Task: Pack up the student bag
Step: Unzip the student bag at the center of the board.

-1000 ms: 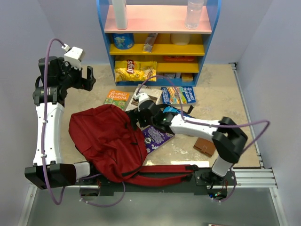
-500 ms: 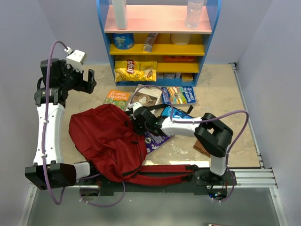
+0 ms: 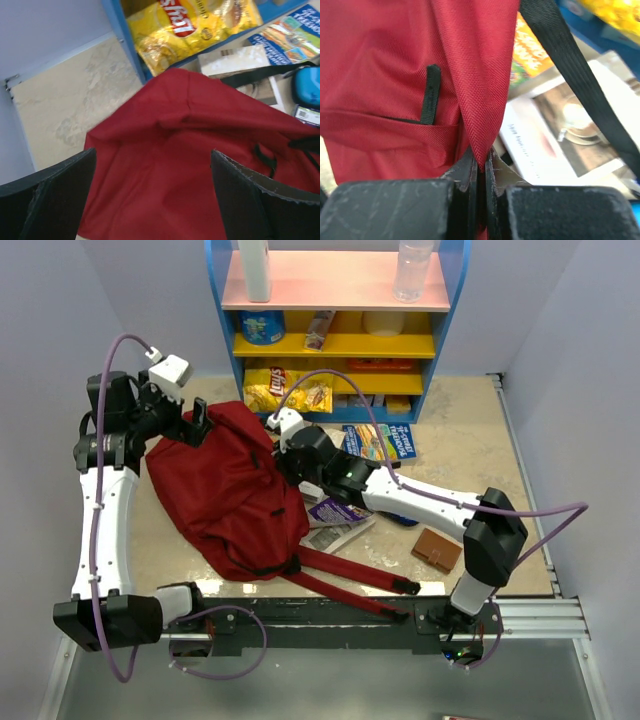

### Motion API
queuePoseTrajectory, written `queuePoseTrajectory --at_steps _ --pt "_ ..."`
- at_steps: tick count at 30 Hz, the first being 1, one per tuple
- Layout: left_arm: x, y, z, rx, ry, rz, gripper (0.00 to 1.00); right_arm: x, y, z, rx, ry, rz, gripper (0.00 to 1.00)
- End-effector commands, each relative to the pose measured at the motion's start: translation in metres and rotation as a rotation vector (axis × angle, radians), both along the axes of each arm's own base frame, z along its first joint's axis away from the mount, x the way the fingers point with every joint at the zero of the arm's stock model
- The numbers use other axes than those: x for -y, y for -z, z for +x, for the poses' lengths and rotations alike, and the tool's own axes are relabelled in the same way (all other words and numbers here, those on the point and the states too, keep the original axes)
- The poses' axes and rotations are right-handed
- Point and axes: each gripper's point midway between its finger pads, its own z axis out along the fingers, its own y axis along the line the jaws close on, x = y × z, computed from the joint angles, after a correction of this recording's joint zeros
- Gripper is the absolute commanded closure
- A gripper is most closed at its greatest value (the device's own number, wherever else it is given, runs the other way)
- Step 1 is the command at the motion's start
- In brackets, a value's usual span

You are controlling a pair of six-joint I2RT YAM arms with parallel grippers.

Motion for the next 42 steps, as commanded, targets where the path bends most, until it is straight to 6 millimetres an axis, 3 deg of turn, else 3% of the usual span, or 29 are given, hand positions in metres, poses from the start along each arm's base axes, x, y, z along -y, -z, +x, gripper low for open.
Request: queuePoseTrajectory --at_steps 1,5,8,11,12,13,14,16,19,27,32,36,38,39,42 --pt "0.031 0.004 -0.017 0.035 0.215 -0.035 0.0 0.021 0.012 0.031 0.019 0.06 -0.033 1.0" --pt "0.047 0.038 -0.029 0.013 0.363 -0.021 0.0 0.027 0.046 0.033 -0.079 0.089 -0.025 1.0" --pt "0.052 0.065 -0.031 -0.025 0.416 -0.013 0.0 0.015 0.055 0.012 -0.165 0.025 0.048 1.0" --pt "0.052 0.075 -0.029 -0.057 0.436 -0.012 0.0 -0.014 0.019 -0.026 -0.143 -0.021 0.13 1.0" --pt "0.052 0.073 -0.029 -0.057 0.439 -0.01 0.0 -0.023 0.004 -0.037 -0.119 -0.035 0.152 1.0" --pt "0.051 0.072 -0.027 -0.055 0.434 -0.007 0.0 -0.039 -0.023 -0.061 -0.097 -0.088 0.183 1.0" --pt "0.051 0.071 -0.025 -0.051 0.431 -0.005 0.0 -0.045 -0.034 -0.07 -0.093 -0.107 0.199 1.0" --pt "0.049 0.065 -0.023 -0.032 0.417 0.006 0.0 -0.052 -0.061 -0.089 -0.06 -0.124 0.229 1.0" --pt "0.048 0.061 -0.026 -0.015 0.415 0.016 0.0 -0.048 -0.083 -0.096 -0.053 -0.122 0.27 1.0" --pt "0.05 0.059 -0.041 -0.003 0.445 0.041 0.0 -0.014 -0.101 -0.094 -0.037 -0.061 0.219 1.0" --pt "0.053 0.064 -0.046 -0.016 0.466 0.035 0.0 0.022 -0.085 -0.053 -0.062 -0.031 0.126 1.0" --pt "0.055 0.072 -0.049 -0.029 0.487 0.031 0.0 0.055 -0.045 -0.005 -0.094 0.019 0.012 1.0" --pt "0.057 0.076 -0.049 -0.034 0.504 0.024 0.0 0.06 -0.03 0.006 -0.106 0.009 -0.026 1.0" --pt "0.06 0.078 -0.05 -0.038 0.52 0.009 0.0 0.061 -0.011 0.012 -0.132 0.017 -0.056 1.0" --pt "0.068 0.083 -0.052 -0.023 0.571 -0.02 0.0 0.058 0.016 0.014 -0.166 0.007 -0.08 1.0"
